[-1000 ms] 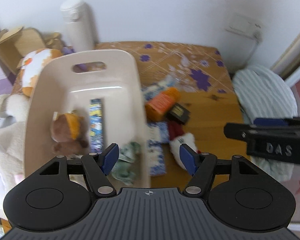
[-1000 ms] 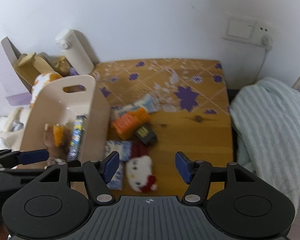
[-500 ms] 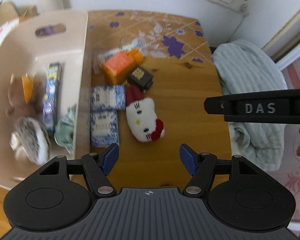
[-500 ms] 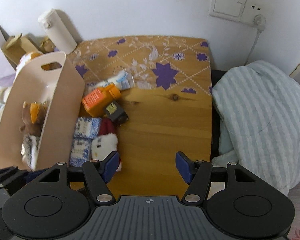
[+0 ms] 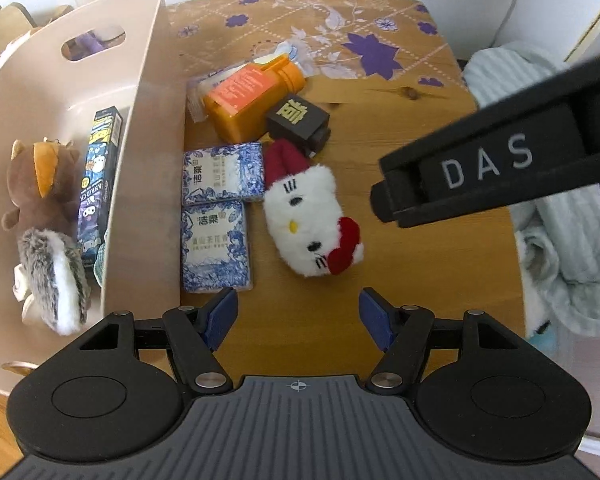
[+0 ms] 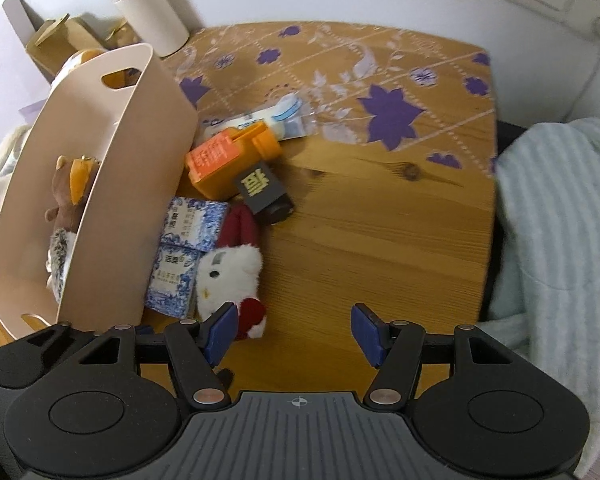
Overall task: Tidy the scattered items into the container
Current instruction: 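Withdraw both grippers from the basket back over the table, then grasp the Hello Kitty plush with right gripper while left gripper grasps tissue pack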
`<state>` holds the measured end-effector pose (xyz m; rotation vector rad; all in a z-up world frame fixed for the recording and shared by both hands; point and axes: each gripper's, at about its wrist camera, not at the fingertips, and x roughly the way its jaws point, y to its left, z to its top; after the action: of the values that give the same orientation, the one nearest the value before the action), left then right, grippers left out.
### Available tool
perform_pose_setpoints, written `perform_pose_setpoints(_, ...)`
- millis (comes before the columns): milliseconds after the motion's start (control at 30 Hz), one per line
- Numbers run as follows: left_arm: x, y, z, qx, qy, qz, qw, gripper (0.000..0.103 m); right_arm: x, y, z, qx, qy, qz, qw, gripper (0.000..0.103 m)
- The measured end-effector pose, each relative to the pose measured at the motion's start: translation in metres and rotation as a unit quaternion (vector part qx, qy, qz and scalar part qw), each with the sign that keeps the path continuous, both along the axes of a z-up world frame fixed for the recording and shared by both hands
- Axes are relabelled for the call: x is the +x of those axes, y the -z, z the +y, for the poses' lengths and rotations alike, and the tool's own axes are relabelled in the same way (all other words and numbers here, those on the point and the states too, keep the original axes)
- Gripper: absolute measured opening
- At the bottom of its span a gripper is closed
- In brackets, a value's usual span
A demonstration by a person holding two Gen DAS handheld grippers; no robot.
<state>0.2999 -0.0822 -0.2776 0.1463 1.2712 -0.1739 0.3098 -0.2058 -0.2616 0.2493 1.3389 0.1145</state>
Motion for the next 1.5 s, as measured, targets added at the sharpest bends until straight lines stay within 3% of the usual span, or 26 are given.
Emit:
perform_pose_setpoints(533, 0.000, 0.027, 0.000, 0.009, -0.032, -0.038, 0.9987, 0.068, 0.036, 0.047, 0.016, 0.106, -0.053, 0.038, 0.992, 0.066)
perform_pose_setpoints(700, 0.003, 0.031, -0.003, 0.017, -0.038, -0.038, 0.9984, 0.068, 0.044, 0.058, 0.029, 0.112, -0.070, 0.045, 0.990, 0.066)
perform_pose_setpoints(833, 0.006, 0.032, -0.006, 0.027, -0.045, -0.041, 0.9978, 0.068, 0.049, 0.069, 0.029, 0.074, -0.054, 0.061, 0.994, 0.064)
perform_pose_setpoints(1167, 0.027, 0.041, -0.033, 0.130, -0.083, -0.052, 0.9866, 0.064, 0.035, 0.067, -0.014, 0.055, -0.001, 0.059, 0.997, 0.062)
perform_pose_setpoints(1367, 0.037, 0.041, -0.049, 0.202, -0.080, -0.058, 0.9744, 0.064, 0.031, 0.070, -0.030, 0.063, 0.016, 0.058, 0.996, 0.062)
perform_pose_setpoints(1400, 0.039, 0.041, -0.050, 0.209, -0.081, -0.056, 0.9730, 0.064, 0.031, 0.070, -0.030, 0.051, 0.072, 0.050, 0.995, 0.062)
perform_pose_setpoints(1500, 0.049, 0.038, -0.048, 0.203, -0.116, -0.037, 0.9716, 0.064, 0.029, 0.070, -0.031, 0.054, 0.076, 0.048, 0.994, 0.062)
